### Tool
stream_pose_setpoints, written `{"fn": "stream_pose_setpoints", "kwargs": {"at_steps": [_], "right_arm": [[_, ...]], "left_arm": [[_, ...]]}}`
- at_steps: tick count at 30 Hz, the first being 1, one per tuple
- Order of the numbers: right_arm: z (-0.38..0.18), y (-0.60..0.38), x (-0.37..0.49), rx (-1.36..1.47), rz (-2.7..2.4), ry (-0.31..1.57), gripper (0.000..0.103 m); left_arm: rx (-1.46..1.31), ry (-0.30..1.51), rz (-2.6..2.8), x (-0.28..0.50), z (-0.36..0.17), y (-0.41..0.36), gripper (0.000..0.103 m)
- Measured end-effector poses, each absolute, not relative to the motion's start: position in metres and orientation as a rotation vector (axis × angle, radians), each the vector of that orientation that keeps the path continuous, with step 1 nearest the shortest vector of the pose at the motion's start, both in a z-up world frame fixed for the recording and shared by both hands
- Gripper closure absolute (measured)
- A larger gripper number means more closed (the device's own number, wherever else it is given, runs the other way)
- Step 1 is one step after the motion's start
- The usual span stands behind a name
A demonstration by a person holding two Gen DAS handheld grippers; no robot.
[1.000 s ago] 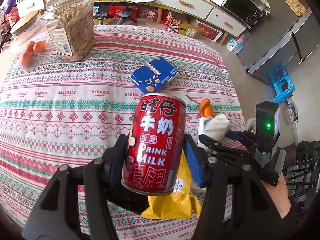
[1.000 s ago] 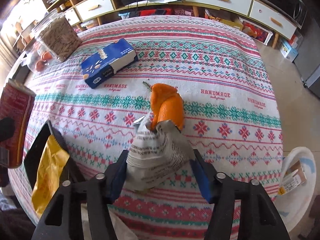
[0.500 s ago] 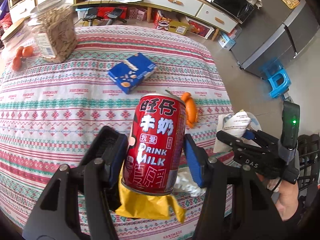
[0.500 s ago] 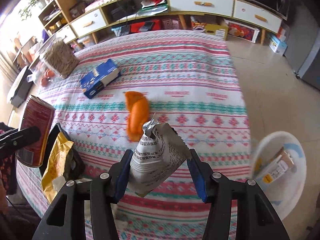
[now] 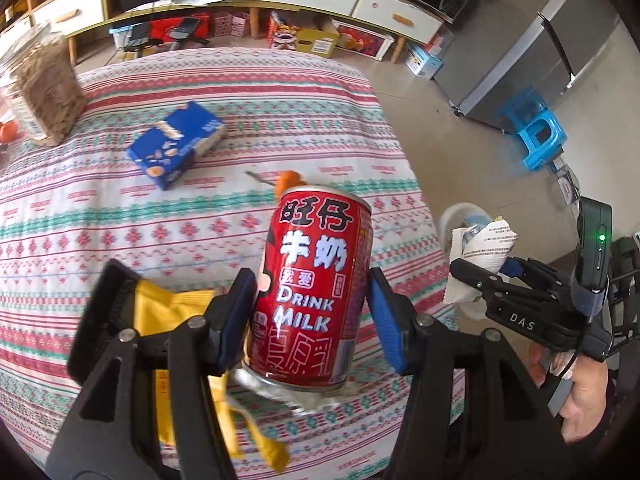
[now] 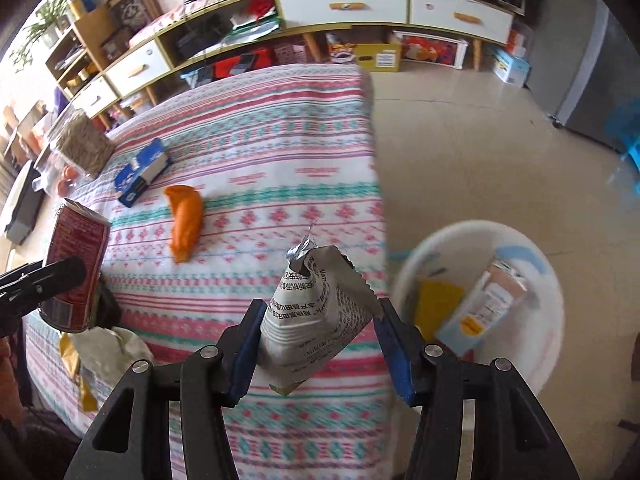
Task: Collect trash
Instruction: 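Carry the white bag over the bucket and open the right tool while the left tool carries the can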
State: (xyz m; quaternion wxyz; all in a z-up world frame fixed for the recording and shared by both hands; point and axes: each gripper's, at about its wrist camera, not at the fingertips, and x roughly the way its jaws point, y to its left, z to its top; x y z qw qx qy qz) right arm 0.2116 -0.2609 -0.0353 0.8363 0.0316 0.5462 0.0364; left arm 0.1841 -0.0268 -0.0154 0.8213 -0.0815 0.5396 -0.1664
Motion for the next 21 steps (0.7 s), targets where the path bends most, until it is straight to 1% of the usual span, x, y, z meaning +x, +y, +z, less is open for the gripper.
{"fn": "stream_pose_setpoints", "kwargs": {"at_steps": [7,13,21], "right_arm": [[-0.033,-0.317,0.192,0.118,-0.002,1.158,0.047],[-0.045,-0.363,0.182,0.173,-0.093,1.195,0.047],[-0.062,-0.392,0.182,0.245,-0.149,1.232,0.043]], "left_arm": [[-0.135,1.149,-0.393,0.179,-0.019,-0.06,0.045],[-0.126,1.166,-0.421,0.176,-0.023,-0.081,0.045],[-0.103,1.167,-0.457,0.172,-0.029,-0.115,0.045]]}}
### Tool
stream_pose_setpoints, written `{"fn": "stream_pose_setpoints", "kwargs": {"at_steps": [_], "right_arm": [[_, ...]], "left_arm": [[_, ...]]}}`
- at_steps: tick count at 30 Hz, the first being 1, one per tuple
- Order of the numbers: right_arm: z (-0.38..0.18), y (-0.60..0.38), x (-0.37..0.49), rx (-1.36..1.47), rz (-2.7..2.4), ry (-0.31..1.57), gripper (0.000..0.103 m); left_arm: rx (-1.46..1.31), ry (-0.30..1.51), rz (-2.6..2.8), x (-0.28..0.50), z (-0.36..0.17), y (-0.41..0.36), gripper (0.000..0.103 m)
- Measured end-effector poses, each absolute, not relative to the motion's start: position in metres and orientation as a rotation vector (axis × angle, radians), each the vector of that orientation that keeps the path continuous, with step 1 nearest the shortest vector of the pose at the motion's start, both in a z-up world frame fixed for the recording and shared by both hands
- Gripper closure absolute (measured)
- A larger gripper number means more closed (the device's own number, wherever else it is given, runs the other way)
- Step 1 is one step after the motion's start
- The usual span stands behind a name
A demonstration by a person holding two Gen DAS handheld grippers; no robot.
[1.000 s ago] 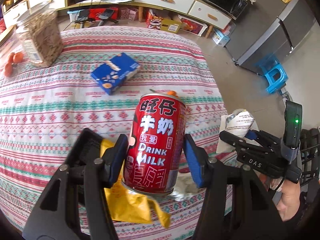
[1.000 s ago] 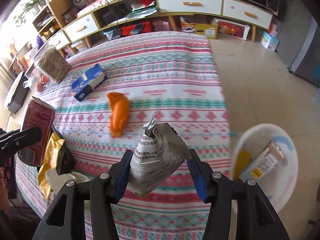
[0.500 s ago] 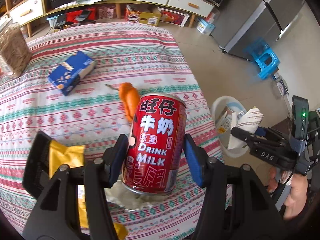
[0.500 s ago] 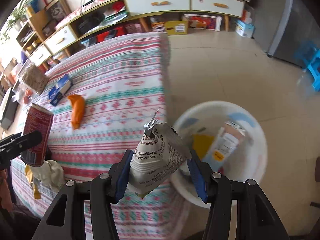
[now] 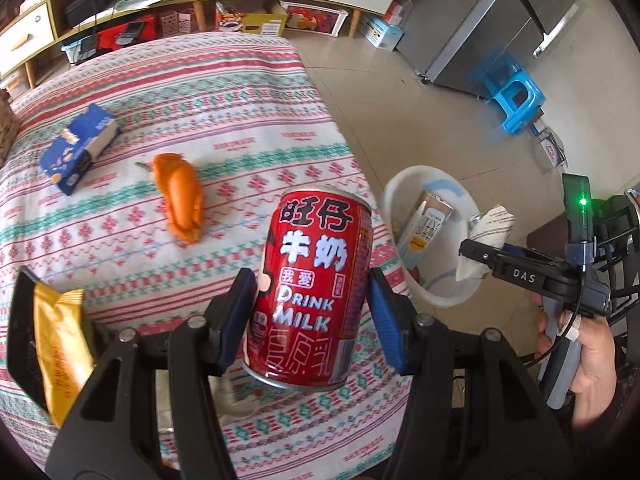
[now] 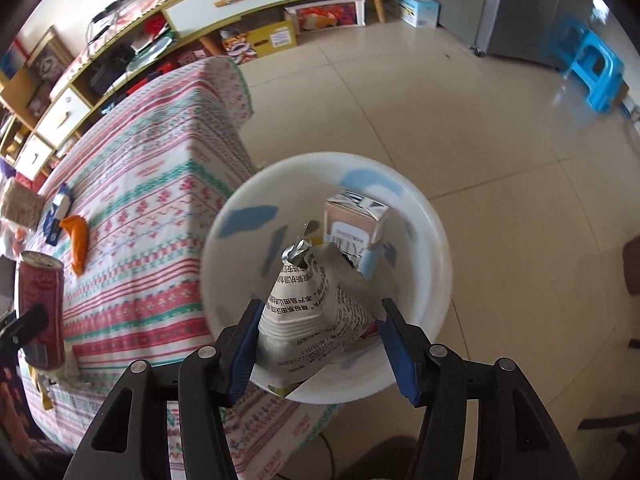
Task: Collect trash
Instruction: 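Carry the white bag over the bucket and open the right tool while the left tool carries the can, then lower the red can over the bucket and open the left tool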
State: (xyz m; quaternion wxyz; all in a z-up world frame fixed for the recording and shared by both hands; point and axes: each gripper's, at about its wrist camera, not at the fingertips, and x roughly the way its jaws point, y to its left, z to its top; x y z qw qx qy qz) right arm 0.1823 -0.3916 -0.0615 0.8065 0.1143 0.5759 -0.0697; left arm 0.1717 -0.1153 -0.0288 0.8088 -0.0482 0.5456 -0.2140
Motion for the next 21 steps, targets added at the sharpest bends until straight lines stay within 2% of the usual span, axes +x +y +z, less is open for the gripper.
{"fn": "stream_pose_setpoints", "kwargs": {"at_steps": [3,7,12,21], "right_arm": [[-0.064,-0.395,0.181,0.262,-0.157,1.233,0.041],[-0.062,-0.405,0.177,0.296,-0.155,1.223,0.029],[-0.056,-0.414,0.169,0.302,-0.15,1.207,0.027],[-0.057,-0.425,0.158,0.392,-0.092,1.188,0.017]], "left_arm": [[-0.096,1.156,-0.473,0.17,-0.032,-0.129,0.045],[-0.073,1.15,-0.5,0.169,-0.037,-0.147,0.045],[-0.032,1.163,-0.515,0.17,-0.044,-0.167,0.045],[-0.031,1.171,-0.533,0.176,-0.052,-0.189,0.045]]}}
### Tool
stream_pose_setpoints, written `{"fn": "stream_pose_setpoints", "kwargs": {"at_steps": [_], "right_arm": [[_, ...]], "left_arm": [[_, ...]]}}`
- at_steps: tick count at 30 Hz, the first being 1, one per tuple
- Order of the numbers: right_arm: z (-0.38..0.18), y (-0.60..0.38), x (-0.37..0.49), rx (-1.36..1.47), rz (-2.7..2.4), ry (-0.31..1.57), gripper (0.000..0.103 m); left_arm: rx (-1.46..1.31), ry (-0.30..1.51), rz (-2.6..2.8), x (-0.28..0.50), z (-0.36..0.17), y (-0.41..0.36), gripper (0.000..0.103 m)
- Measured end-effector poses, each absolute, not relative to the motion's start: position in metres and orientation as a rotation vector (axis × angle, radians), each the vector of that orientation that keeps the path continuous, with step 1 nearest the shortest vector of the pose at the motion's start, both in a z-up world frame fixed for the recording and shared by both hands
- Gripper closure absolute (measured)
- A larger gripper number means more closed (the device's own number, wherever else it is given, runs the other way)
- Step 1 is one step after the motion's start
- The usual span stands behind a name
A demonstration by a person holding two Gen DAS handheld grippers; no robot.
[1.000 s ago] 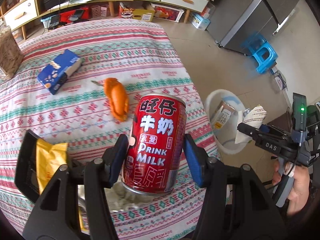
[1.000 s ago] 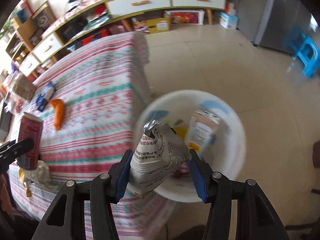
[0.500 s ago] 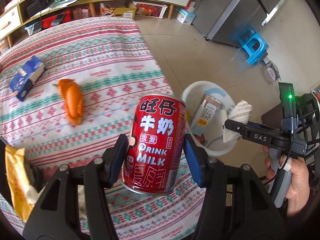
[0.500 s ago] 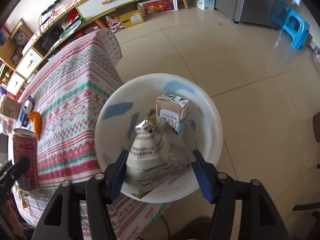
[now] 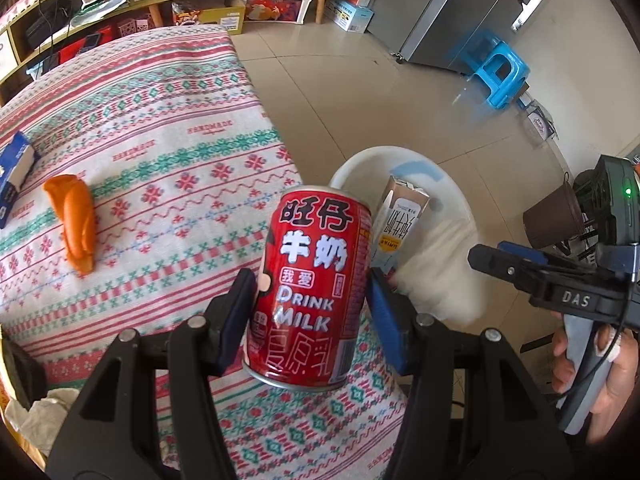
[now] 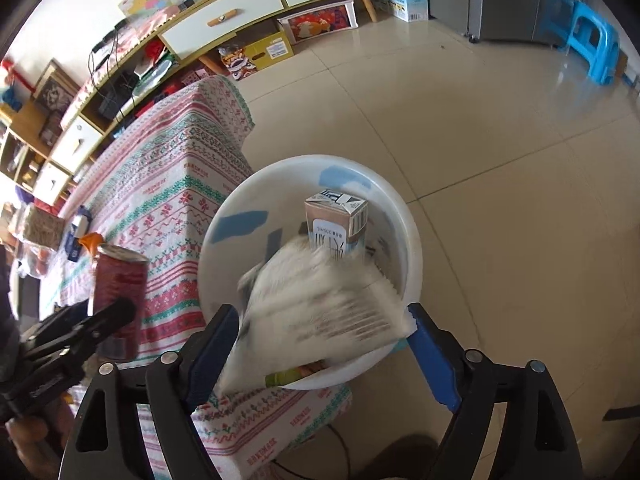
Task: Collect trash
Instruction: 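Lower the red can over the bucket and open the left tool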
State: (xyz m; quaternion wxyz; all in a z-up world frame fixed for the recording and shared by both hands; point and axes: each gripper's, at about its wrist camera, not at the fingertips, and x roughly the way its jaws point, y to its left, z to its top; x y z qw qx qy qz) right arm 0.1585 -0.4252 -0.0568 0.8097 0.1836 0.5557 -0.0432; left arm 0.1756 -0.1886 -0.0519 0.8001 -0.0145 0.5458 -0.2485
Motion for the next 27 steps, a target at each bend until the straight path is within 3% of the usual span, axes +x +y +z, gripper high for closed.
{"fn": "stream_pose_setpoints", "kwargs": {"at_steps": [27], "right_arm": [[-0.048,-0.457,0.128,0.289,-0.253,1.211,0.015]], "left_arm": [[-0.031,1.124,-0.664,0.183,-0.062,-0.256,0.044]]}}
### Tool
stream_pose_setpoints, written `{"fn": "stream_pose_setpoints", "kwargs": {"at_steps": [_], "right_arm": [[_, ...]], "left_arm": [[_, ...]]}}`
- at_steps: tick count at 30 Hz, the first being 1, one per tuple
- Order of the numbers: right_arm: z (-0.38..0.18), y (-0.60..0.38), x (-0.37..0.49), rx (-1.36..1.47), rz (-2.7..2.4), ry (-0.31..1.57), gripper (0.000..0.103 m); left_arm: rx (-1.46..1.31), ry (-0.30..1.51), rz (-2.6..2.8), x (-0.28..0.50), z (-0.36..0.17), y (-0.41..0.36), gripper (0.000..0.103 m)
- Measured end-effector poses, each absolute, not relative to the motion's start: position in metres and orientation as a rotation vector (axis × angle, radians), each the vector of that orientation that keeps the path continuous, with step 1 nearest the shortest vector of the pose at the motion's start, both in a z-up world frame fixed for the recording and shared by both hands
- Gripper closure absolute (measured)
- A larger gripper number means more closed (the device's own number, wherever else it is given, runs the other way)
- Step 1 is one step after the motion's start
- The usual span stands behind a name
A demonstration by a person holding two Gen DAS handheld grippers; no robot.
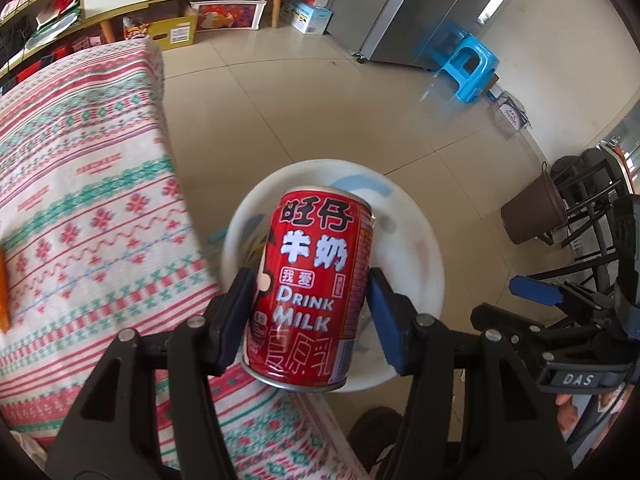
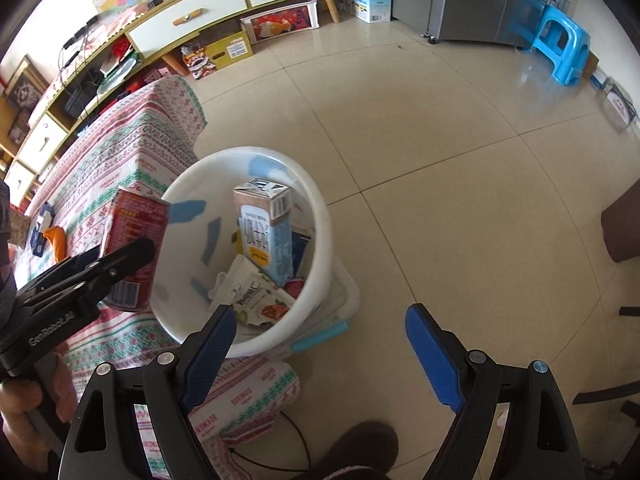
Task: Collect trash
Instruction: 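Lower the red can over the bucket and open the left tool, then move both tools back over the table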
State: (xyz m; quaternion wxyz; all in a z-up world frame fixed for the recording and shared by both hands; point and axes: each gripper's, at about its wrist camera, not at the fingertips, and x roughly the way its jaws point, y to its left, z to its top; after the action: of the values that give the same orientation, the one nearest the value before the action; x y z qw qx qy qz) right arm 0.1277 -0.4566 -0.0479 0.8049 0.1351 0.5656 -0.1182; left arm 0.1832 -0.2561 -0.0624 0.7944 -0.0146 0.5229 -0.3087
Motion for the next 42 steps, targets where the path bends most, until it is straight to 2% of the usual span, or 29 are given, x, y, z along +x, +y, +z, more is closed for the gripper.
{"fn": "stream_pose_setpoints", "kwargs": {"at_steps": [3,6,7,20,25,37,42], "right_arm": [[-0.045,-0.459,0.124,0.301,-0.257,1.204,0.015],[-0.042,-0.459,0.123,0.297,-0.253,1.199,0.015],[-0.041,-0.456,0.125,0.293,-0.253,1.198,0.015],[-0.032,-0.428,0.136,0.232,-0.218,1.179,0.015],[-0.028,-0.401,0.147,0.192,-0.177,1.172,0.015],[-0.026,-0.327,0.165,0.092,-0.066,1.178,0.014],[-0.03,-0.284,0.172,0.034,0.002,1.189,0.014]], "left_arm": [[-0.026,1.115,-0.669,0.182,-0.062,-0.26,0.042],[-0.001,1.087,-0.648,0.178,-0.057,-0.256,0.021],[0.016,1.074,-0.64,0.177,-0.054,-0.253,0.02],[0.067,1.091,-0.545,0.172,-0.034,-0.195,0.018],[0.072,1.093,-0.507,0.168,-0.022,-0.155,0.011],[0.008,1.062,-0.386,0.165,-0.008,-0.058,0.01],[-0.028,1.116,-0.34,0.16,-0.014,-0.013,0.01]]}}
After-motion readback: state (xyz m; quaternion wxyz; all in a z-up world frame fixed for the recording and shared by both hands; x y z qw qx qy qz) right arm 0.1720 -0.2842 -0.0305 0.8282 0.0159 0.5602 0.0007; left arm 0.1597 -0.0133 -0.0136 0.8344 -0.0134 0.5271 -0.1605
